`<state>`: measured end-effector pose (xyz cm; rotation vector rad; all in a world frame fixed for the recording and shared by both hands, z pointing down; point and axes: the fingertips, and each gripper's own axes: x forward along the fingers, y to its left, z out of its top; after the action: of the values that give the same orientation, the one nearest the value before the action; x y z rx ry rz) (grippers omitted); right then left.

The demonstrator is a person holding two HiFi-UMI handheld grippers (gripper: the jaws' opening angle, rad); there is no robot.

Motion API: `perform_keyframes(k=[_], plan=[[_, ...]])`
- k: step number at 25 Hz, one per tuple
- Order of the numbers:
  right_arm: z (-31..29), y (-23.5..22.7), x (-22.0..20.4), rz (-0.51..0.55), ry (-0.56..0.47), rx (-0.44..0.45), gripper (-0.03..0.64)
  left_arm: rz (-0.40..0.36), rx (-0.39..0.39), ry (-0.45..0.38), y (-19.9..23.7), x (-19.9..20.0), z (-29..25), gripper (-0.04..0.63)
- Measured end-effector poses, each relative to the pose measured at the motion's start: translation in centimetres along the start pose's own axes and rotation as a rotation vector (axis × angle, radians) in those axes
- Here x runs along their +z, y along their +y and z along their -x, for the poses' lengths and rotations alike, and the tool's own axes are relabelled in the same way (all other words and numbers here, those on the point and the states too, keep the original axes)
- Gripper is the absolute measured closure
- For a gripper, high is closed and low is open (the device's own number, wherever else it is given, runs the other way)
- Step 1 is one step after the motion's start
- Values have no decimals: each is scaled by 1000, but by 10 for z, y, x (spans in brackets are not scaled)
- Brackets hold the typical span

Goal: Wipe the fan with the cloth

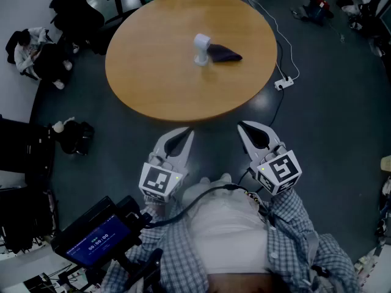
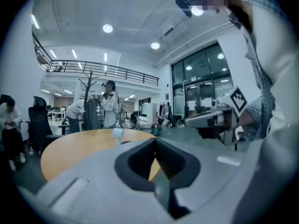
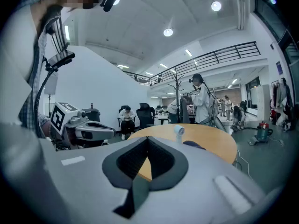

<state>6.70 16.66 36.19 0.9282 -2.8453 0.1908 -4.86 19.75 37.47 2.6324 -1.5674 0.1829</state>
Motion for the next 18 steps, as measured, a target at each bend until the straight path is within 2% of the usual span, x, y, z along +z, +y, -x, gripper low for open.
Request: perform_keyframes(k=[18], plan=[[8, -3, -6, -31, 17, 1, 614, -6, 7, -1, -7, 0, -2, 594]])
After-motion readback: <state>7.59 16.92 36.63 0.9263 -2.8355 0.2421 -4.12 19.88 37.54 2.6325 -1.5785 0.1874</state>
